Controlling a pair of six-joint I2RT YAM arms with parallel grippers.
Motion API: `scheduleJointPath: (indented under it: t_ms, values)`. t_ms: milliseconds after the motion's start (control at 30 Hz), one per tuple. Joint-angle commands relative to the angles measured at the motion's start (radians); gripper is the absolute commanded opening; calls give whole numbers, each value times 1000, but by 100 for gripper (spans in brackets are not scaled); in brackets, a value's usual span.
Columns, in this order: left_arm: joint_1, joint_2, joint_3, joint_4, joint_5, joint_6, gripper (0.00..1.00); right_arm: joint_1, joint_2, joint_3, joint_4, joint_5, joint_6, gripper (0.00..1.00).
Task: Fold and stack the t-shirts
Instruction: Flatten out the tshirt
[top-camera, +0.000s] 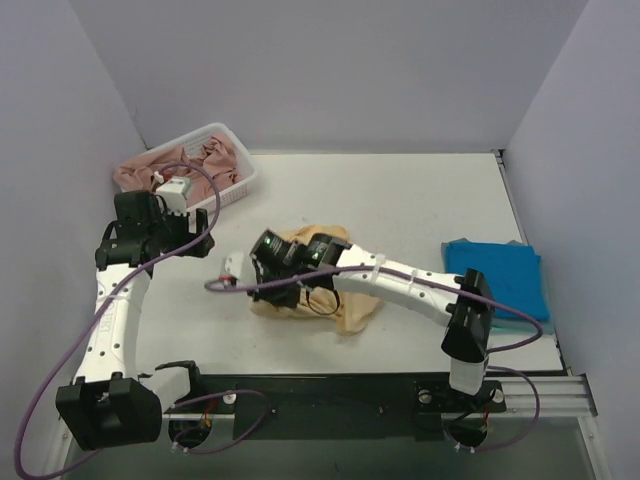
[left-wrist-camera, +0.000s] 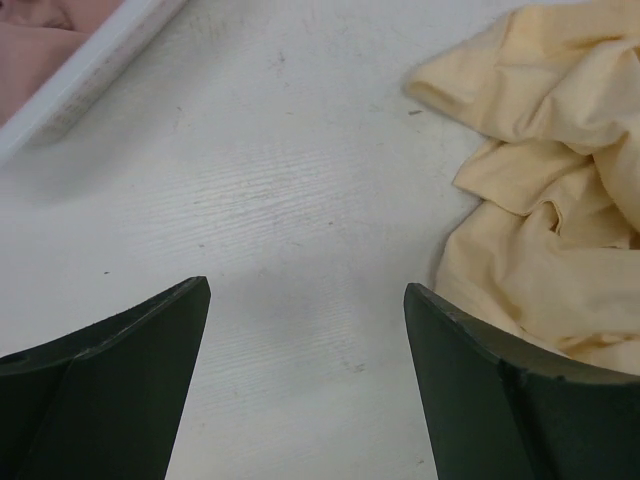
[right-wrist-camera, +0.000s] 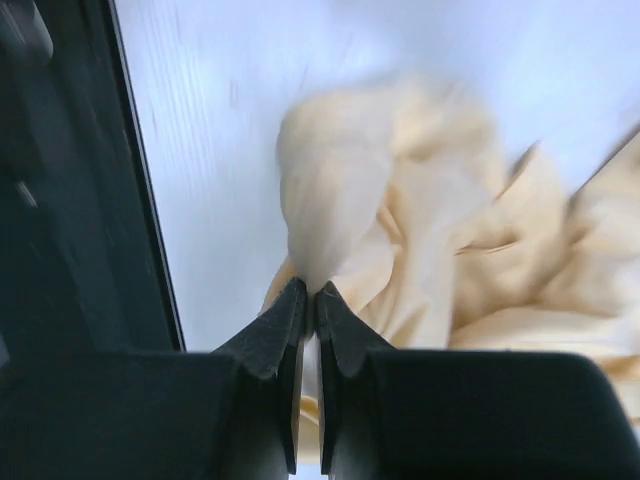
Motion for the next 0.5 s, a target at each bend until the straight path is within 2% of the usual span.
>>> scheduleJointPath:
  t_ms: [0, 133, 167, 233, 267, 333, 400, 467]
  values:
    - [32, 12, 126, 47, -123, 5, 89, -123, -121, 385, -14, -206, 186, 0]
    - [49, 43, 219, 65, -171, -4, 89, -341, -245, 388, 39, -297, 317, 0]
    - [51, 49, 249, 64, -169, 2, 89, -440, -297, 360, 76, -322, 369, 0]
    - [52, 78, 292, 59, -150, 11, 89, -577, -394, 235, 139, -384, 450, 0]
    - [52, 83, 302, 57, -137, 14, 89, -613, -422, 128, 161, -407, 473, 0]
    - [51, 96, 322, 51, -76, 24, 85, -761, -508, -42, 216, -437, 516, 0]
    - [31, 104, 326, 34, 45, 34, 81, -853, -578, -188, 259, -463, 551, 0]
    - [-10, 104, 309, 13, 106, 60, 78, -930, -636, -311, 268, -474, 561, 0]
